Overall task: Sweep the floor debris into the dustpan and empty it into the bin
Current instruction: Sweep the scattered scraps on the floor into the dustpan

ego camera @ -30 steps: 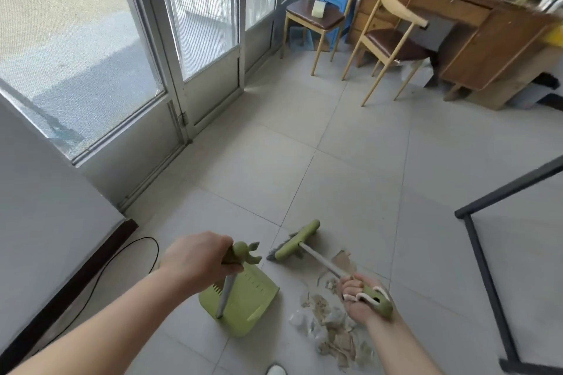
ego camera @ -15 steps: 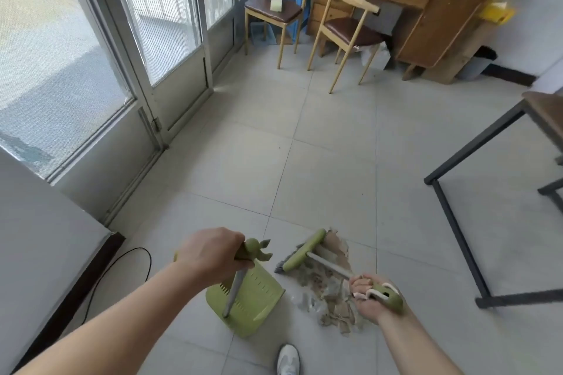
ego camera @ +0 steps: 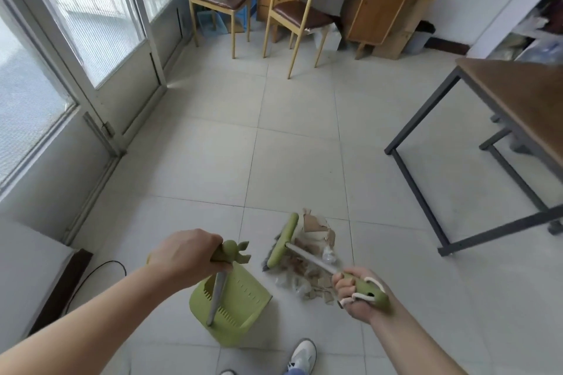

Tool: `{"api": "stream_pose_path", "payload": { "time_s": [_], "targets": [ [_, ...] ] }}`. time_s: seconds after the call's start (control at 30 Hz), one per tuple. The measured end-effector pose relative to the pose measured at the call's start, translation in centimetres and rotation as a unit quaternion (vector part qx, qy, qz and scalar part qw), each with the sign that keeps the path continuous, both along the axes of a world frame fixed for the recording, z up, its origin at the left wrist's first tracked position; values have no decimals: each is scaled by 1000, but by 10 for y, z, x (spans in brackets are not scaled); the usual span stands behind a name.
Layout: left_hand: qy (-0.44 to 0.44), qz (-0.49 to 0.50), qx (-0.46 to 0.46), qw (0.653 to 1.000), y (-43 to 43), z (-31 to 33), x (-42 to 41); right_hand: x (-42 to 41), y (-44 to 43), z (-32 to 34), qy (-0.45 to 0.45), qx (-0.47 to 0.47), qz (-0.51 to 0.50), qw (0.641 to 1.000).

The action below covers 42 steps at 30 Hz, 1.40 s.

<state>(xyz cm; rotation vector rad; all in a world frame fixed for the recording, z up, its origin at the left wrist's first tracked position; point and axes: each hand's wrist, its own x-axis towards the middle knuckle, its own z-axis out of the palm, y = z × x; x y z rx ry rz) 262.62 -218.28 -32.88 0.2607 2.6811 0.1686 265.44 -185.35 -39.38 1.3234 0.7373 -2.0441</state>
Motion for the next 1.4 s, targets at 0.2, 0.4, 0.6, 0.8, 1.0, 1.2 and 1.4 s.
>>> {"api": "stream_pose_path", "payload": {
  "time_s": [0.2, 0.4, 0.6, 0.8, 1.0, 1.2, 1.4],
  "targets": [
    [0, -41, -24, 999, 0, 0, 5, 14, 13, -1, -35, -1, 80, 996],
    [-12, -75, -51, 996, 12, -9, 3, 1, 45, -6, -71, 8, 157, 985],
    [-23, -75, -48, 996, 28, -10, -2, -10, 71, 3, -82, 30, 185, 979],
    [-18, -83, -41, 996, 50, -9, -10, -12, 81, 15, -68, 37, 203, 976],
    [-11, -69, -35, 997, 69, -7, -17, -20, 110, 40, -31, -7, 187, 982],
    [-10, -62, -34, 997, 85, -10, -24, -52, 132, 51, 34, 116, 272, 955],
    [-16, -54, -48, 997, 101, -17, -29, -98, 133, 26, 82, 329, 407, 848]
  ]
}}
